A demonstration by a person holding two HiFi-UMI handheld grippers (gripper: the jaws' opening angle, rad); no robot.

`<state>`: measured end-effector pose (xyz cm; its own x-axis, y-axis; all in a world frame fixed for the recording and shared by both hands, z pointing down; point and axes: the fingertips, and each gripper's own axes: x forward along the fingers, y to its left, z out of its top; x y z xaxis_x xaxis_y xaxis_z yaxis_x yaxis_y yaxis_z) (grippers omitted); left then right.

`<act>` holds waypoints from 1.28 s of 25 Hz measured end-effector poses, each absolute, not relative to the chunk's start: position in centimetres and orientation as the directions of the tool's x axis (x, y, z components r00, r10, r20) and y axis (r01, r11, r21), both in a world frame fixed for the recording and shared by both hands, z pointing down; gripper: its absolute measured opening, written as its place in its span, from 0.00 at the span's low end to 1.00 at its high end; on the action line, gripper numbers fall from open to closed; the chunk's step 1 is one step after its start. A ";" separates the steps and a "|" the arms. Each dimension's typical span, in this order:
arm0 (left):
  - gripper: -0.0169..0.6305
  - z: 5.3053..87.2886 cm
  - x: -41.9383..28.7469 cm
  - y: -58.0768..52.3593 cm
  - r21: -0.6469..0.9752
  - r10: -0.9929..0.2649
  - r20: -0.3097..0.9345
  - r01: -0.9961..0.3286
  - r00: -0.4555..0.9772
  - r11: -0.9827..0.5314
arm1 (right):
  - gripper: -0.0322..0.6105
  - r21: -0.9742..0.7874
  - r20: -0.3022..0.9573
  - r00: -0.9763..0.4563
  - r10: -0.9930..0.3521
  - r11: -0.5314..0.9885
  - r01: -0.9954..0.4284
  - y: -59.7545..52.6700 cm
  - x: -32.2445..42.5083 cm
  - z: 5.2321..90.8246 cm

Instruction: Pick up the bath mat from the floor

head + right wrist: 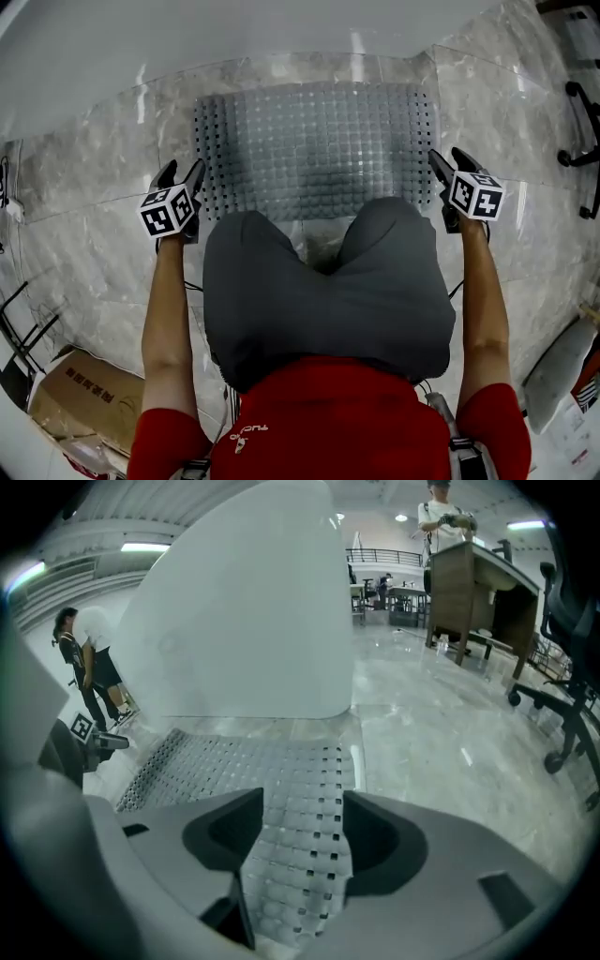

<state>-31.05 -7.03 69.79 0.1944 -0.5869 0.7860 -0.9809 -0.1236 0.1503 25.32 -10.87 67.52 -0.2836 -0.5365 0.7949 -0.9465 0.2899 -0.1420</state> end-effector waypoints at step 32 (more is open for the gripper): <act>0.55 81.2 -30.7 -6.0 0.193 -0.325 0.923 -0.978 0.209 -0.080 | 0.51 -0.166 0.914 -0.235 -0.330 0.224 -0.960 -12.3 27.8 81.0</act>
<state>-30.69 -6.03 81.25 0.2086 -0.3245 0.9226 -0.9779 -0.0801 0.1929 27.76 -12.28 80.97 -0.2348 -0.3297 0.9144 -0.9603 0.2244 -0.1656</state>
